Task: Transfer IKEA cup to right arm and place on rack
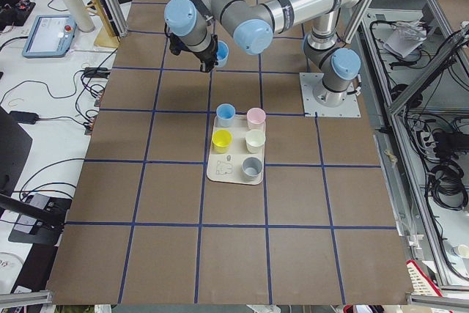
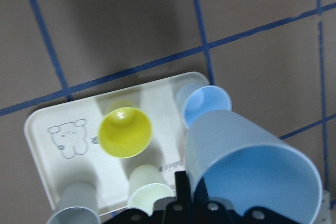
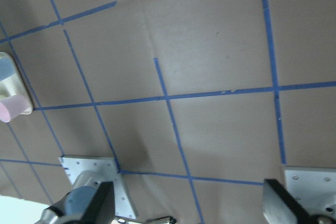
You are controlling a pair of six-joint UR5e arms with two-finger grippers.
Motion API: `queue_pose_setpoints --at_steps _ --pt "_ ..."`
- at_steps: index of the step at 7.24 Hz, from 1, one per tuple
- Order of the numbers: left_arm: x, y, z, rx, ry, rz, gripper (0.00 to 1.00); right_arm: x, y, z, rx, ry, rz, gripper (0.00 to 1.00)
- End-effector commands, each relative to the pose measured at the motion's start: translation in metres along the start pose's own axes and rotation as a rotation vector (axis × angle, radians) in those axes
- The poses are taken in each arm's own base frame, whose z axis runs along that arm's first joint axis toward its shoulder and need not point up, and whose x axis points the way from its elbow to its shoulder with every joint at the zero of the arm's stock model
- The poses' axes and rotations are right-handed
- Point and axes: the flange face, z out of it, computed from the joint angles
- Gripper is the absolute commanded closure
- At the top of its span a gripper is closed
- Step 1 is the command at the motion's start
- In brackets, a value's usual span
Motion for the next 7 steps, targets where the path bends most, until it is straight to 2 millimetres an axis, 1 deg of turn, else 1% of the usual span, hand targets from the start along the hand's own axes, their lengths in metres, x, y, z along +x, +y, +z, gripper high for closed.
queue_pose_setpoints --at_steps 1,2,3,4,5,6,7 --pt "0.087 -0.003 0.072 0.019 0.232 0.033 1.0 -0.01 0.008 0.015 -0.097 -0.169 0.078 0.0" --pt "0.11 -0.002 0.09 0.12 0.387 0.004 1.0 -0.016 0.007 0.024 -0.111 -0.283 0.102 0.0" --pt "0.123 0.002 0.109 0.173 0.546 -0.058 1.0 -0.023 0.007 0.024 -0.104 -0.366 0.11 0.0" --pt "0.138 0.002 0.127 0.227 0.657 -0.091 1.0 -0.031 0.007 0.02 -0.087 -0.45 0.103 0.0" --pt "0.162 -0.003 0.149 0.248 0.743 -0.097 1.0 -0.037 0.005 0.019 -0.082 -0.517 0.117 0.0" --pt "0.197 -0.006 0.175 0.285 0.848 -0.098 1.0 -0.044 -0.006 0.021 -0.093 -0.604 0.14 0.0" --pt "0.208 0.001 0.198 0.314 0.911 -0.106 1.0 -0.043 -0.017 0.026 -0.122 -0.65 0.191 0.0"
